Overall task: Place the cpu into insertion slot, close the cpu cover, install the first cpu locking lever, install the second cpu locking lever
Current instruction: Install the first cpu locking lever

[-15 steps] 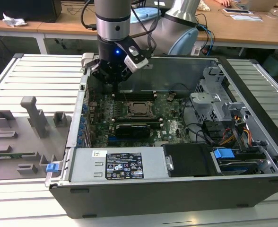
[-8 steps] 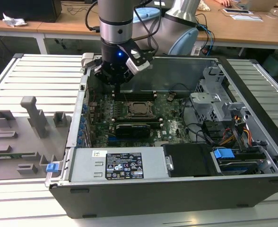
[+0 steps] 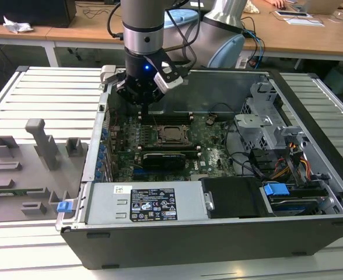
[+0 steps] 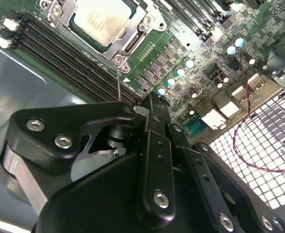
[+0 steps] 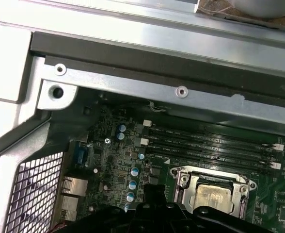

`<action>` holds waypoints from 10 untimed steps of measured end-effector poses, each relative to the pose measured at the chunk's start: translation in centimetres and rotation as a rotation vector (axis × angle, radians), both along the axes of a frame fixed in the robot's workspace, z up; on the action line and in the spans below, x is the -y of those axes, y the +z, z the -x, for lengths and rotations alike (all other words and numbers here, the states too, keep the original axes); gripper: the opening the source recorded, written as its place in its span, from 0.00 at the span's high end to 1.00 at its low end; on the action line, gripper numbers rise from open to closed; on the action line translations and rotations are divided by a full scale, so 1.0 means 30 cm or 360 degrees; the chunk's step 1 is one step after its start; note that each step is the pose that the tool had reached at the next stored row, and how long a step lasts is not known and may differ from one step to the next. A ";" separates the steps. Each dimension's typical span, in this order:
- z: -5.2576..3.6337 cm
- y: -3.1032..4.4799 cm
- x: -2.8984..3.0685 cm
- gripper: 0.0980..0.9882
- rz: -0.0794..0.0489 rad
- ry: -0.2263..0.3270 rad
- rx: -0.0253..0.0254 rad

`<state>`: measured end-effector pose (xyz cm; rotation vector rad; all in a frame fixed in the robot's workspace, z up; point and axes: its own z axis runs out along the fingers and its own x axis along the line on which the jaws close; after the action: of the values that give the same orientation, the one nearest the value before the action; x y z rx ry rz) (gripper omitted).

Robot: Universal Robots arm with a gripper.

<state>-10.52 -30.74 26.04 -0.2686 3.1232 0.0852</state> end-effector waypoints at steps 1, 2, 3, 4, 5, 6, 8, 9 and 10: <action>0.000 -0.001 -0.002 0.99 0.0000 0.0000 0.00001; 0.000 -0.001 -0.002 0.99 0.0000 0.0000 0.00001; 0.000 -0.002 -0.003 0.99 0.0000 0.0000 0.00002; 0.000 -0.002 -0.004 0.99 0.0000 0.0000 0.00001; 0.000 -0.003 -0.005 0.99 0.0000 0.0000 0.00001; 0.000 -0.004 -0.006 0.99 0.0000 0.0000 0.00000; 0.000 -0.005 -0.010 0.99 0.0000 0.0000 0.00000; 0.000 -0.006 -0.011 0.99 0.0000 0.0000 0.00000; 0.000 -0.008 -0.017 0.99 0.0000 -0.0001 0.00000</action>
<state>-10.52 -30.24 25.81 -0.2677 3.1233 0.0851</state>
